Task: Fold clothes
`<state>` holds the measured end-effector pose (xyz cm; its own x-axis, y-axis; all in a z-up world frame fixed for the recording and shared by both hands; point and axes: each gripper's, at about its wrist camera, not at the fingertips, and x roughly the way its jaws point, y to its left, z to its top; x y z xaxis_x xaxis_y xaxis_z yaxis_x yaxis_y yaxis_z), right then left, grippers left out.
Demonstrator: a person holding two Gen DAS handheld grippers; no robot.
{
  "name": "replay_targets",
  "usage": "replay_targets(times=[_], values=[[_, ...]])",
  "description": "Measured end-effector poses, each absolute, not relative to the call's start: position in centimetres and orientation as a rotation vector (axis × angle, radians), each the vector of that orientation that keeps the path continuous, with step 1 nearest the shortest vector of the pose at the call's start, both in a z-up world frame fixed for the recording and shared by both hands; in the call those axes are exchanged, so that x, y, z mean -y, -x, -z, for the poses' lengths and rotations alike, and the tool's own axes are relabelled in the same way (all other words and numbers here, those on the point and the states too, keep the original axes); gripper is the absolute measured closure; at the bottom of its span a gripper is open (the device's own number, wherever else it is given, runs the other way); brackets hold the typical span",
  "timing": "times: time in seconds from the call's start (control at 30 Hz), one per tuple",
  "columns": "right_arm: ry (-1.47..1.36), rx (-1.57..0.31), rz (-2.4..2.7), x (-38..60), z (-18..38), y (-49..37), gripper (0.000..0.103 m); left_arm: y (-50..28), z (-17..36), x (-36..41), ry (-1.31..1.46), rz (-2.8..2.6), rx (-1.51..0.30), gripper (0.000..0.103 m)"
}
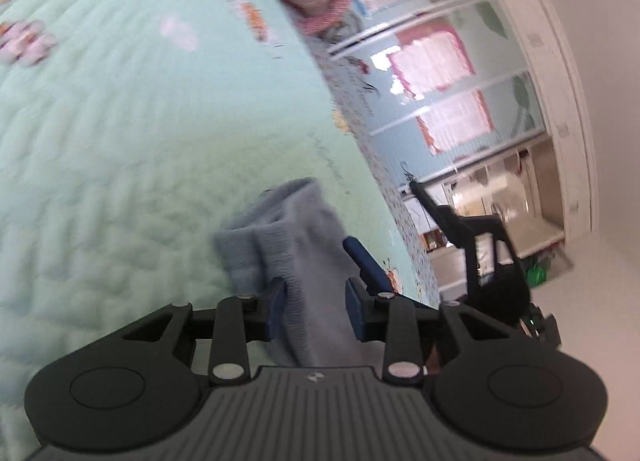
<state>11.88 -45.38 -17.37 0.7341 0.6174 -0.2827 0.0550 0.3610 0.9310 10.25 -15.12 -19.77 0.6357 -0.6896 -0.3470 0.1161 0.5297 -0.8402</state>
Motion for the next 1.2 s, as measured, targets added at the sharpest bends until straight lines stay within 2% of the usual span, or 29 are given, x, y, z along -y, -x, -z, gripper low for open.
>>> replay_targets(times=[0.13, 0.17, 0.2, 0.23, 0.3, 0.37, 0.4, 0.5, 0.6, 0.7, 0.73, 0.87, 0.93, 1.07, 1.13, 1.2], values=[[-1.199, -0.645, -0.193, 50.3, 19.2, -13.2, 0.035, -11.1, 19.3, 16.9, 0.729, 0.549, -0.744, 0.066], [-1.182, -0.653, -0.134, 50.9, 19.9, -13.5, 0.054, -11.3, 19.5, 17.3, 0.694, 0.557, -0.763, 0.067], [-1.211, -0.649, -0.107, 51.8, 20.7, -13.3, 0.064, -11.0, 20.0, 17.0, 0.703, 0.550, -0.785, 0.067], [-1.258, -0.637, -0.102, 52.4, 21.1, -12.8, 0.067, -10.7, 20.4, 16.7, 0.713, 0.543, -0.807, 0.067], [-1.306, -0.585, -0.136, 52.5, 20.4, -11.2, 0.055, -9.9, 19.0, 16.3, 0.695, 0.545, -0.752, 0.067], [-1.278, -0.571, -0.213, 51.1, 19.3, -10.5, 0.036, -9.5, 17.5, 16.2, 0.673, 0.556, -0.693, 0.067], [-1.265, -0.570, -0.239, 50.6, 18.9, -10.3, 0.032, -9.5, 16.8, 16.4, 0.660, 0.566, -0.662, 0.067], [-1.301, -0.598, -0.242, 50.0, 19.7, -10.3, 0.031, -10.7, 15.0, 17.7, 0.573, 0.588, -0.627, 0.065], [-1.362, -0.657, -0.288, 49.1, 21.3, -8.5, 0.032, -13.9, 16.3, 18.7, 0.581, 0.561, -0.721, 0.065], [-1.355, -0.716, -0.356, 48.0, 21.7, -6.4, 0.035, -14.3, 18.7, 18.0, 0.578, 0.501, -0.829, 0.072], [-1.383, -0.708, -0.362, 48.4, 21.7, -5.9, 0.035, -14.0, 19.3, 17.6, 0.580, 0.490, -0.845, 0.077], [-1.387, -0.559, -0.339, 52.1, 20.2, -3.7, 0.032, -12.3, 19.8, 15.8, 0.598, 0.497, -0.827, 0.079], [-1.365, -0.571, -0.267, 53.8, 20.7, -2.6, 0.032, -12.7, 19.6, 15.7, 0.611, 0.494, -0.838, 0.078], [-1.368, -0.612, -0.292, 54.5, 21.7, 0.0, 0.035, -12.3, 17.1, 17.6, 0.530, 0.546, -0.779, 0.067], [-1.343, -0.574, -0.275, 55.2, 20.7, 0.9, 0.034, -12.3, 16.2, 18.9, 0.472, 0.562, -0.753, 0.067], [-1.330, -0.519, -0.201, 57.4, 20.1, 1.0, 0.034, -13.3, 16.7, 19.9, 0.425, 0.523, -0.817, 0.067]])
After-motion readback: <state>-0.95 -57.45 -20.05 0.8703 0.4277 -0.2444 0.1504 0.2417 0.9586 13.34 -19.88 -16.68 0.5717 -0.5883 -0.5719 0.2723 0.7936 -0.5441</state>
